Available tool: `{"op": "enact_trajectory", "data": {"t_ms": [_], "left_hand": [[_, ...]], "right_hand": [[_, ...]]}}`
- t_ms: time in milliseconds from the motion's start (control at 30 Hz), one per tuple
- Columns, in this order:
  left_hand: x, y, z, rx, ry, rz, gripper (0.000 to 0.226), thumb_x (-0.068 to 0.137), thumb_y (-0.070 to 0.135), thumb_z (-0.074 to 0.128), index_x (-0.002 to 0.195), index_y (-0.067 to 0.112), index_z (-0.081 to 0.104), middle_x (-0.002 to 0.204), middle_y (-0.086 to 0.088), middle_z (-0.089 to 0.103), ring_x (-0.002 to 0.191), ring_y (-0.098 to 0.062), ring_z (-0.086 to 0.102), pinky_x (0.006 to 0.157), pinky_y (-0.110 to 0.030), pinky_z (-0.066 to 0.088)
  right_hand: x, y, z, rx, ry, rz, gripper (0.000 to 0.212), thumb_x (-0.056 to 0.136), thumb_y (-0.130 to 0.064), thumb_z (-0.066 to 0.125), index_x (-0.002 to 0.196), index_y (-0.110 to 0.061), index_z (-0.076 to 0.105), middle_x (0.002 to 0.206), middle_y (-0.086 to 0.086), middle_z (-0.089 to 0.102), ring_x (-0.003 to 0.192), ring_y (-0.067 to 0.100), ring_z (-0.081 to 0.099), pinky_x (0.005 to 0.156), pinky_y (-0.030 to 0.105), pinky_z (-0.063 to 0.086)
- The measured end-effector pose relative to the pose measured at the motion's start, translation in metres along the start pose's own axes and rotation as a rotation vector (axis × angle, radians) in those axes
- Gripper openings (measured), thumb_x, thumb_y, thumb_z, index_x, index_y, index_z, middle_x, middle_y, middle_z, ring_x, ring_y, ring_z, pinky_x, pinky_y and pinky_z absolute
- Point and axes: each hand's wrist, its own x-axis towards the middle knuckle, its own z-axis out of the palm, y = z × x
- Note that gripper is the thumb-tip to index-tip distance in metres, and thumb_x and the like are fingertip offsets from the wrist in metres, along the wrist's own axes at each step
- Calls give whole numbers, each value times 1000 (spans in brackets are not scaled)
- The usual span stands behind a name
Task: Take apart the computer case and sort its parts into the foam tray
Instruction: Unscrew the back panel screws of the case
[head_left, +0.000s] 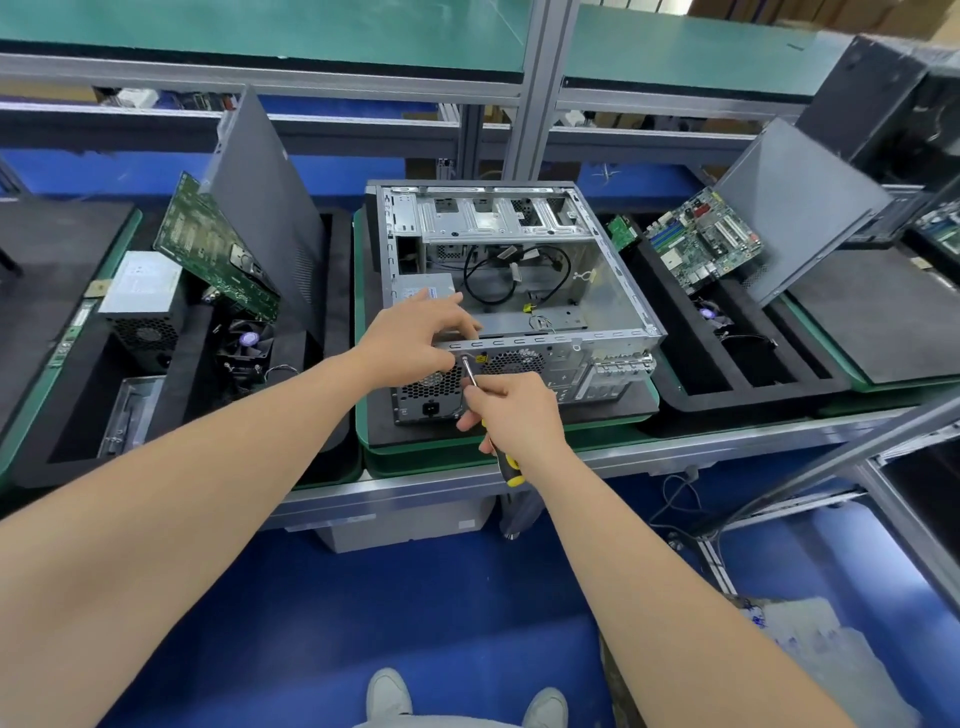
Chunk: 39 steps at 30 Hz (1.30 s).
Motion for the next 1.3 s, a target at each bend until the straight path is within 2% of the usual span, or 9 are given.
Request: {"op": "enact_trajectory", "data": {"t_ms": [133,200,300,400,567,700,800,967,1300], "left_hand": [[-32,18,22,-98,672,-45,19,77,11,60,94,18,61,99,7,56,90,-9,51,82,-28,46],[-51,31,42,-235,770,-180,6,81,17,56,85,21,59,84,9,58,73,-9,50,68,-21,42],[-62,46,59,-769,608,-736,14,89,23,57,91,19,69,84,-1,73,66,-14,67,63,-32,57],[-56,48,58,-1216,309,-988,21,92,25,62,106,15,74,96,-3,79,83,-21,76,83,-37,61],[-38,49,58,-1575,160,-970,31,96,39,65,119,19,72,114,2,72,89,-15,64,74,-27,51],[-31,48,62,-1621,130,-964,20,94,39,69,103,21,74,103,6,72,82,-11,64,81,-24,48],[-29,48,69,-1637,176,-941,18,93,35,72,96,17,72,93,4,74,83,-13,67,95,-28,46],[-28,50,79,-1540,361,-869,12,96,28,69,93,18,74,89,2,74,86,-20,68,73,-29,49],[-27,57,83,-1614,421,-875,14,98,24,63,99,14,73,103,-3,74,86,-19,64,70,-29,42]], "right_hand": [[-3,3,4,103,-7,34,27,104,-29,65,127,-22,76,74,-6,79,63,22,74,70,45,66],[-3,3,5,147,-1,33,24,102,-27,68,123,-21,77,73,-4,79,71,24,76,63,42,65],[-6,3,6,135,28,-10,11,97,-26,71,103,-32,80,71,-5,78,60,11,67,52,26,57],[-6,1,5,83,76,-46,26,94,-26,73,76,-44,75,71,-5,77,65,20,73,59,40,65],[-7,-3,8,-8,121,-70,22,90,-28,73,75,-44,74,72,-2,76,76,30,74,70,51,64],[-7,-3,6,-49,137,-72,9,90,-33,74,90,-40,80,65,-10,71,70,16,68,62,30,53],[-8,-4,6,-65,140,-76,16,91,-34,74,80,-45,75,66,-11,70,70,14,64,60,28,47],[-8,-1,7,-109,146,-99,15,91,-37,72,77,-45,73,71,-8,73,84,21,69,72,36,58],[-8,1,10,-125,151,-119,16,96,-35,69,85,-30,80,57,-6,64,79,24,65,73,38,56]]}}
